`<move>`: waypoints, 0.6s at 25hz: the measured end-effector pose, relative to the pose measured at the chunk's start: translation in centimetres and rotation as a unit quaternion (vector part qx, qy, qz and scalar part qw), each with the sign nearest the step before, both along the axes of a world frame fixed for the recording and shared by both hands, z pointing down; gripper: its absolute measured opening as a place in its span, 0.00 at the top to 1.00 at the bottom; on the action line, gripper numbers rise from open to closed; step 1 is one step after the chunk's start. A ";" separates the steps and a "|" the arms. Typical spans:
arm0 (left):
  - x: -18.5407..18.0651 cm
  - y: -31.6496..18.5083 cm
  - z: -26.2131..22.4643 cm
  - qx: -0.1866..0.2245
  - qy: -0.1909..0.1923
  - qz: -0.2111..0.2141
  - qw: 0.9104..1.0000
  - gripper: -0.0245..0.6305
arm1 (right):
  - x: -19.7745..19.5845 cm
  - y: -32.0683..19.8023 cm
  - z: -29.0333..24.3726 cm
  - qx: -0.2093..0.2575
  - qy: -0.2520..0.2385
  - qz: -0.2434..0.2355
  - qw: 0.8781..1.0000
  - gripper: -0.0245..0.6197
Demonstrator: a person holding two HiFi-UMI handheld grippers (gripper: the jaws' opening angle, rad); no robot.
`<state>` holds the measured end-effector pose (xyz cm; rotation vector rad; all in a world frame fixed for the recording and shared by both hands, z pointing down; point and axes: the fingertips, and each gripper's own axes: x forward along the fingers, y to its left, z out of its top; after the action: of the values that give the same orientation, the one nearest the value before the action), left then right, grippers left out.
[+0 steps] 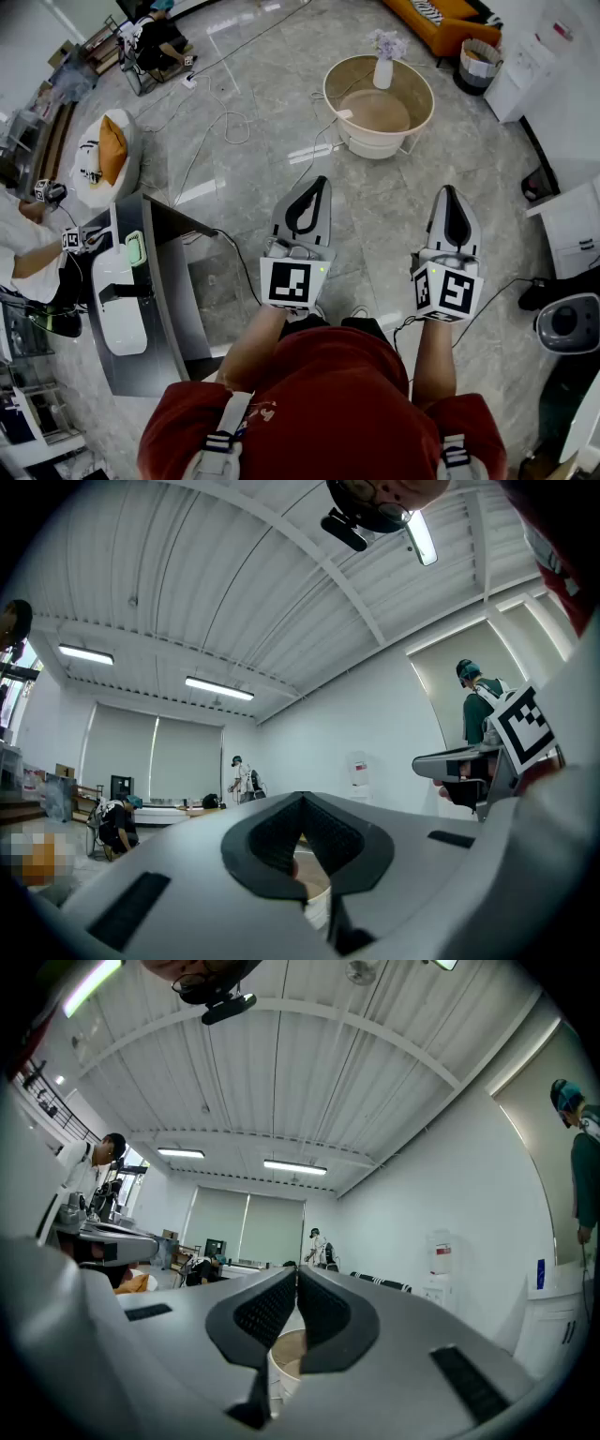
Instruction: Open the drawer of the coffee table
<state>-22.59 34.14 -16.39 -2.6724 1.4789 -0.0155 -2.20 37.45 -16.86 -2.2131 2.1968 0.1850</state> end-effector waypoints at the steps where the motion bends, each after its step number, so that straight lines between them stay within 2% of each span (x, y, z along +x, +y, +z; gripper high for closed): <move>1: 0.2 0.0 -0.1 0.002 0.002 0.000 1.000 0.94 | 0.2 0.1 0.0 0.001 -0.001 0.000 1.000 0.93; 9: 2.2 1.1 -0.4 0.017 0.001 0.008 1.000 0.94 | 2.0 1.4 0.3 0.000 -0.008 -0.001 1.000 0.93; 15: 5.4 1.7 0.4 0.002 -0.013 0.008 1.000 0.94 | 5.2 2.4 1.1 0.005 -0.025 0.004 1.000 0.93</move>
<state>-17.17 35.87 -15.94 -2.6705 1.4483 -0.0456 3.00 39.81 -15.72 -2.1983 2.1569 0.1399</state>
